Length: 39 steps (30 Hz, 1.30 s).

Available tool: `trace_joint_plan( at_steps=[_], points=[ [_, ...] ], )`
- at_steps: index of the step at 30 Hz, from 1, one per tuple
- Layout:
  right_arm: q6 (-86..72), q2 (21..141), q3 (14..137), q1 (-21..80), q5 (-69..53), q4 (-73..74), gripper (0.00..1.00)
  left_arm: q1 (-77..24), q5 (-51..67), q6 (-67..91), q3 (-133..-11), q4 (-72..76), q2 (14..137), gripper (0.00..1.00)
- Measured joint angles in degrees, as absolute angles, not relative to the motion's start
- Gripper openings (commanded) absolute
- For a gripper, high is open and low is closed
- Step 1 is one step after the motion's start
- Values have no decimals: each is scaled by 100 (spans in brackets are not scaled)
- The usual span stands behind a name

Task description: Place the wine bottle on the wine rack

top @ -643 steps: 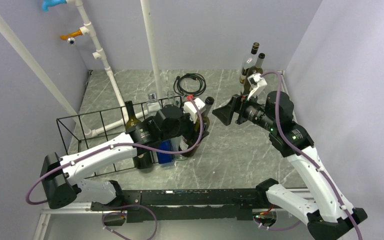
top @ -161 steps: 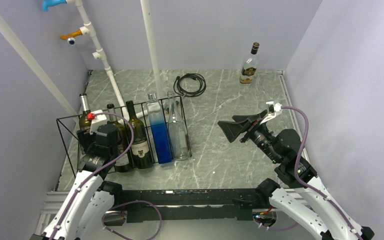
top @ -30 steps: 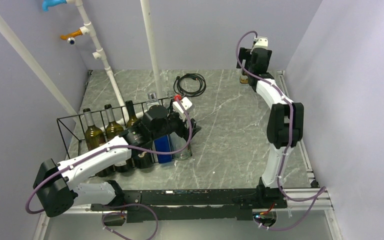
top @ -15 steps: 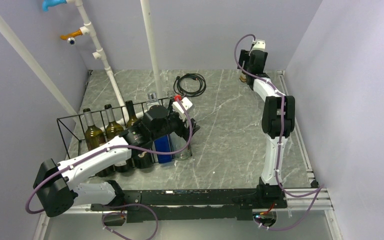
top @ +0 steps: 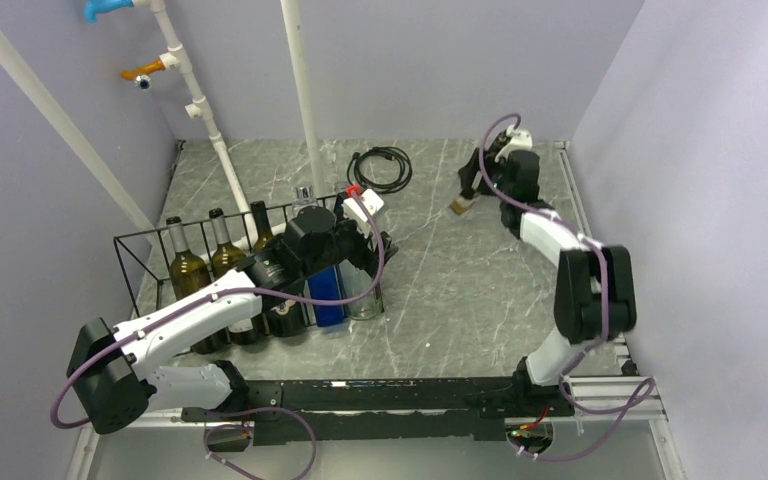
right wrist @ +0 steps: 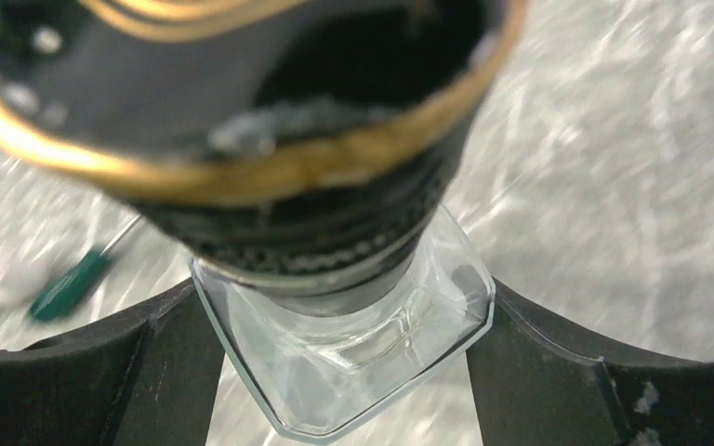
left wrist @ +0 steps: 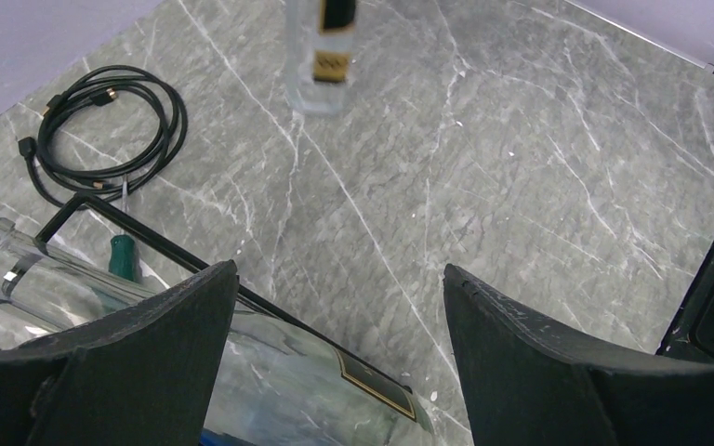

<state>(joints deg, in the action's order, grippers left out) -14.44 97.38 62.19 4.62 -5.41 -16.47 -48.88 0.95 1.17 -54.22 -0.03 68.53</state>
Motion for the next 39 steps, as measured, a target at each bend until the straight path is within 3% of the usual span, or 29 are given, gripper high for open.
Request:
trace_joint_plan(
  at_steps=[8,14,19,29,39],
  points=[
    [-1800,7061,4257,1448,-1168,-279,0,-4856,156,311,-5470,-97,6908,86],
    [-2134,5277,3865,1376,-1358,1205,0,-4856,615,567,-5693,-412,7013,86],
    [-2777,4375,3745,1459,-1684,1468,0,-4930,860,777,-5743,-486,7011,89],
    [-4320,4093,3109,2045,-2010,1411,0,-5367,1144,1039,-5651,-285,7002,96],
    [-5747,4604,3109,3035,-1330,784,0,-6217,-110,860,-5642,-388,7159,99]
  ],
)
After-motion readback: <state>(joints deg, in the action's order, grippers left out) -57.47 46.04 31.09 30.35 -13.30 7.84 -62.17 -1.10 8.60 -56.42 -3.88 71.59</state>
